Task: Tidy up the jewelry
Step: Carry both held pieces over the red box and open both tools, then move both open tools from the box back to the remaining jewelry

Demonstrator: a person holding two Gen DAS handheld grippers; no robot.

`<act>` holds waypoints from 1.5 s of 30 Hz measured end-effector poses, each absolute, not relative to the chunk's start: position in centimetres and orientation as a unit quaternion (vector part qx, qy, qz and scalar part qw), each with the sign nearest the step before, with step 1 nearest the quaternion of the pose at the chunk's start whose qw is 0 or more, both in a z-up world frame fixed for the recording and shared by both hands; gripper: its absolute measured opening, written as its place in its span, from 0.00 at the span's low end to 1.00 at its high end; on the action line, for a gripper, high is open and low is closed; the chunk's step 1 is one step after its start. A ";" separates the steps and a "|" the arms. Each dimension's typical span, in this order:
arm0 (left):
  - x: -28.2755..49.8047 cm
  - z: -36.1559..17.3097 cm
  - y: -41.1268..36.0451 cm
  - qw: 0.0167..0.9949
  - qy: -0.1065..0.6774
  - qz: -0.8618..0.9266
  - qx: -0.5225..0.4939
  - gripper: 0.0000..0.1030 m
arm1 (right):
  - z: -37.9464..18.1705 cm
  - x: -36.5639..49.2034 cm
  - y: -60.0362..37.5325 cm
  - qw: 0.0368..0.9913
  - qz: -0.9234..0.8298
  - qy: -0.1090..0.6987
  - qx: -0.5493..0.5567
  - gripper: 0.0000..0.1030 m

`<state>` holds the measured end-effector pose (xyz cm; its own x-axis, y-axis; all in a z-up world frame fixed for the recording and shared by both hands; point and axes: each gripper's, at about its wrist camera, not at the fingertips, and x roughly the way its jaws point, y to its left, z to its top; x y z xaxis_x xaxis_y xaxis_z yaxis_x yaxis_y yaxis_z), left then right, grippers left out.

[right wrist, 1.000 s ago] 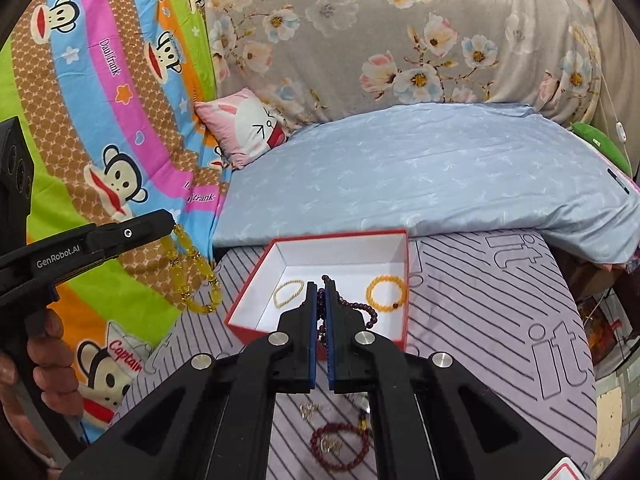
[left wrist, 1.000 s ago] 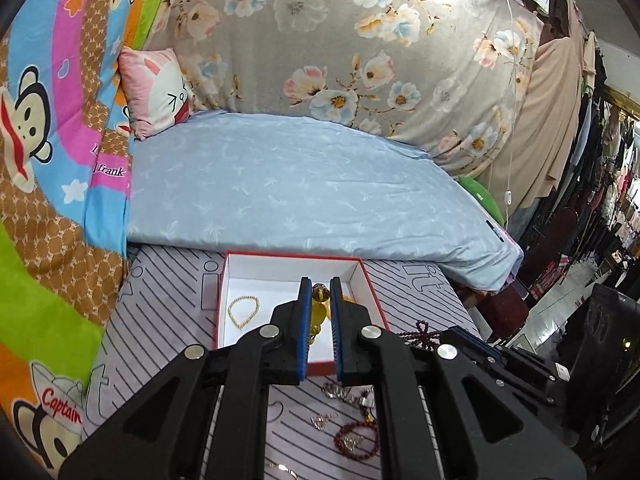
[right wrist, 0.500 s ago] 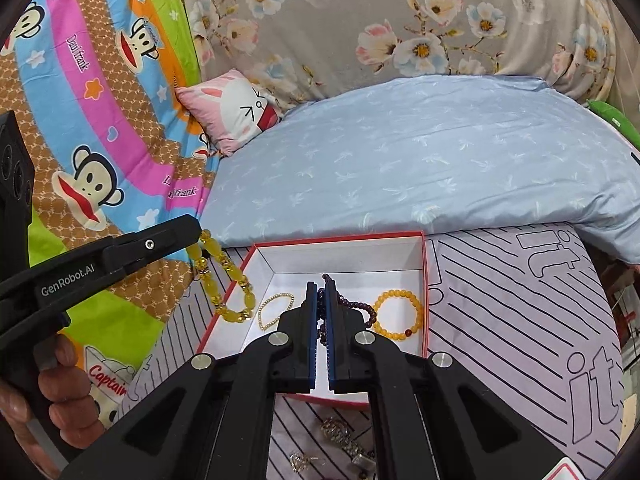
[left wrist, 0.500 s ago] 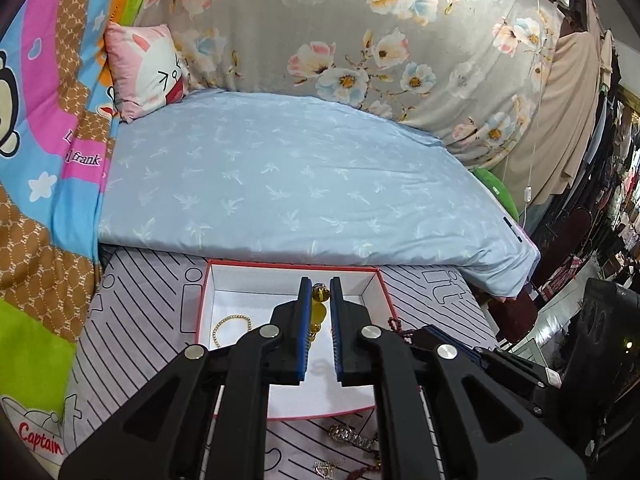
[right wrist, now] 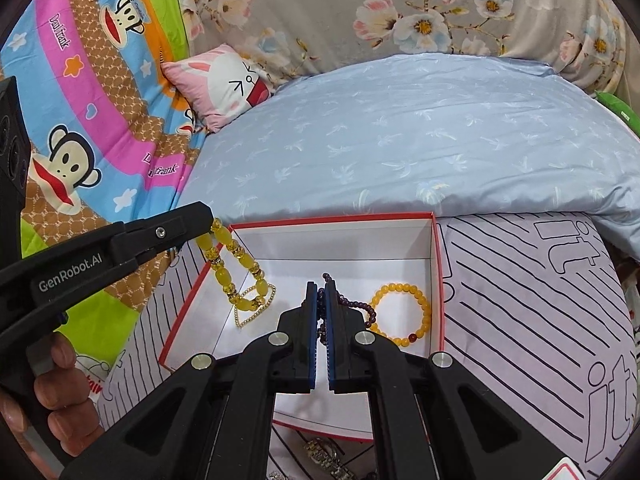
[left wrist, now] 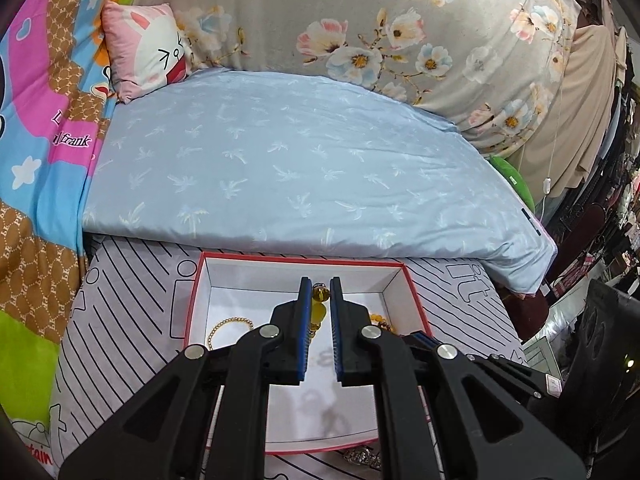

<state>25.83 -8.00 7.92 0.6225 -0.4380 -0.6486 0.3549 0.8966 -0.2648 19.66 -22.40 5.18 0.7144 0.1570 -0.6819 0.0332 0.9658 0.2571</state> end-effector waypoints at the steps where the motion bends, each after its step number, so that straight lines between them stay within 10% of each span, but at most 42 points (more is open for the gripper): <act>1: 25.9 7.8 -8.0 0.899 0.376 -0.218 -0.055 0.08 | 4.9 19.9 -22.3 0.916 0.033 0.379 0.126 0.03; 28: 27.3 2.0 -7.8 0.896 0.412 -0.166 -0.007 0.09 | 2.1 21.7 -21.6 0.908 0.013 0.406 0.104 0.04; 30: 27.1 2.0 -7.8 0.900 0.406 -0.156 0.001 0.13 | 2.3 21.6 -21.4 0.910 0.007 0.403 0.099 0.08; 32: 27.0 2.1 -7.9 0.905 0.400 -0.143 0.013 0.39 | 2.6 21.3 -21.4 0.911 0.002 0.400 0.096 0.16; 34: 26.6 2.2 -7.8 0.911 0.391 -0.128 0.022 0.46 | 3.1 20.8 -21.3 0.915 -0.005 0.392 0.093 0.38; 45: 24.4 2.6 -7.4 0.913 0.390 -0.113 0.028 0.48 | 4.5 17.8 -20.7 0.920 -0.012 0.380 0.092 0.42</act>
